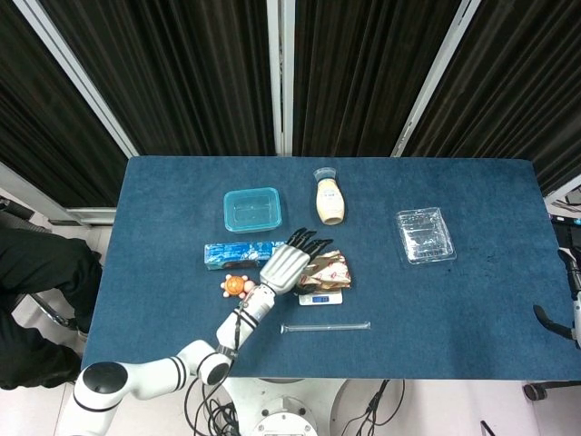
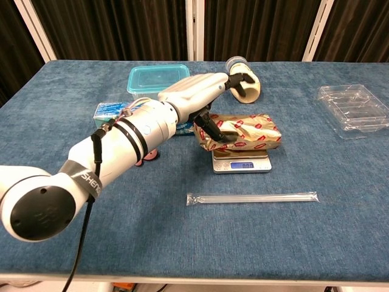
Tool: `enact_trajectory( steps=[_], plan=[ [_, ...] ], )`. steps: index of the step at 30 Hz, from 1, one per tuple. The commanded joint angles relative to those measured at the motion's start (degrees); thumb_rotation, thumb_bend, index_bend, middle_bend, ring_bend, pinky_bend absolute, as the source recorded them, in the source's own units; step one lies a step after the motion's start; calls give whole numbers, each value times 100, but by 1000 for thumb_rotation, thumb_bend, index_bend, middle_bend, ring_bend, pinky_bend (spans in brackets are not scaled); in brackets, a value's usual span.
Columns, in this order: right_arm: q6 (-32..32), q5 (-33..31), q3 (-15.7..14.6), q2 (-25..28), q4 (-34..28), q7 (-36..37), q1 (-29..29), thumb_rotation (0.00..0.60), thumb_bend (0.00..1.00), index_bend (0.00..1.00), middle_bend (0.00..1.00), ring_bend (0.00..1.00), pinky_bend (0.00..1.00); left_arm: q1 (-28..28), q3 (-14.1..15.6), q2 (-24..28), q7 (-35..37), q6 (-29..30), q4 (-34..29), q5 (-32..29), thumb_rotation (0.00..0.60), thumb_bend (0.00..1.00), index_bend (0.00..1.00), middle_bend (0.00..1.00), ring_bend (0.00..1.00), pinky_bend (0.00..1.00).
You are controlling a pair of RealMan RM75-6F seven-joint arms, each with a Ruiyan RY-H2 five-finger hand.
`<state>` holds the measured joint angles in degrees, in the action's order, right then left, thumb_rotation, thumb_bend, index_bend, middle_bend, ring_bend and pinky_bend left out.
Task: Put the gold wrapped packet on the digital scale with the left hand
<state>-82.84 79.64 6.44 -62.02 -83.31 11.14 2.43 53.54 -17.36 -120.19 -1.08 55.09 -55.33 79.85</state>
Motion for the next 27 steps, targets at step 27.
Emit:
enact_trajectory(
  steps=[27],
  plan=[
    [-119, 467, -153, -314, 6, -611, 113, 600, 162, 0, 0, 0, 0, -3723, 2131, 4328, -1890, 3282, -3630, 5, 600, 72, 28, 105, 0, 0]
  ],
)
